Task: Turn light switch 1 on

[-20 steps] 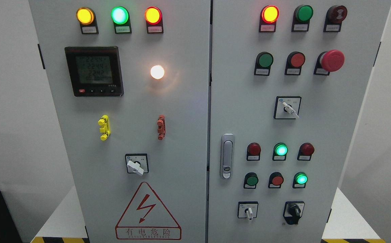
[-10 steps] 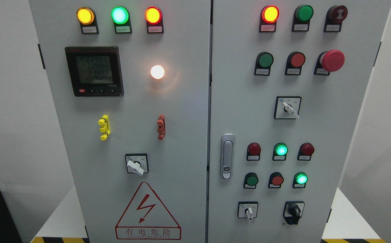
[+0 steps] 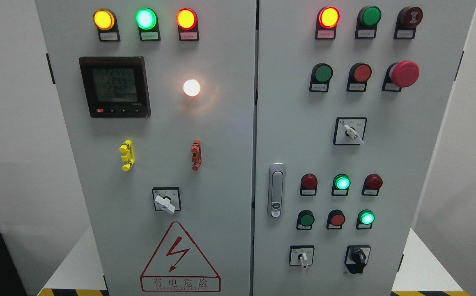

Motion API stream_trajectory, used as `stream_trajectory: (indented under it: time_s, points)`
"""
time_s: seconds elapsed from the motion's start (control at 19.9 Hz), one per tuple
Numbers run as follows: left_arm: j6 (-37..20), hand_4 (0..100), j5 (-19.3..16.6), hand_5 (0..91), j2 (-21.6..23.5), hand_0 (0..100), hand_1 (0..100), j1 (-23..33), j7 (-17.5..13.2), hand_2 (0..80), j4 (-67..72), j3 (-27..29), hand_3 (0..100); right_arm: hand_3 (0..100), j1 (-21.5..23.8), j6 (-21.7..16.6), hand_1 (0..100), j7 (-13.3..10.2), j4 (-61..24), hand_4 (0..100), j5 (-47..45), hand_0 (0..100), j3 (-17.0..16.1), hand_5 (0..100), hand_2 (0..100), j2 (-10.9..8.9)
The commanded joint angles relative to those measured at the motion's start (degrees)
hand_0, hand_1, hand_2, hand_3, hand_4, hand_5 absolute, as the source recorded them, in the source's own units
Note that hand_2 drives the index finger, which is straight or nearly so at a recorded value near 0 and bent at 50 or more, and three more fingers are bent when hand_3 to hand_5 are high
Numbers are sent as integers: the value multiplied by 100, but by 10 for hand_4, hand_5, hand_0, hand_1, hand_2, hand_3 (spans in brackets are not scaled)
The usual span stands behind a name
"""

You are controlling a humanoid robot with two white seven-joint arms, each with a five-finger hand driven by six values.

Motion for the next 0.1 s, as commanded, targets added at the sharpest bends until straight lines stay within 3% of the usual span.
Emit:
stream_trajectory:
  time_s: [0.0,0.05]
  points:
    - [4,0,10,0,-152,36,0,-76,-13,0,565,-64,0,0,0,-5,0,9,3,0,1,54,0,0,0,0]
    - [12,0,1,0,-152,38,0,-76,-13,0,565,-64,0,0,0,-5,0,9,3,0,1,54,0,0,0,0]
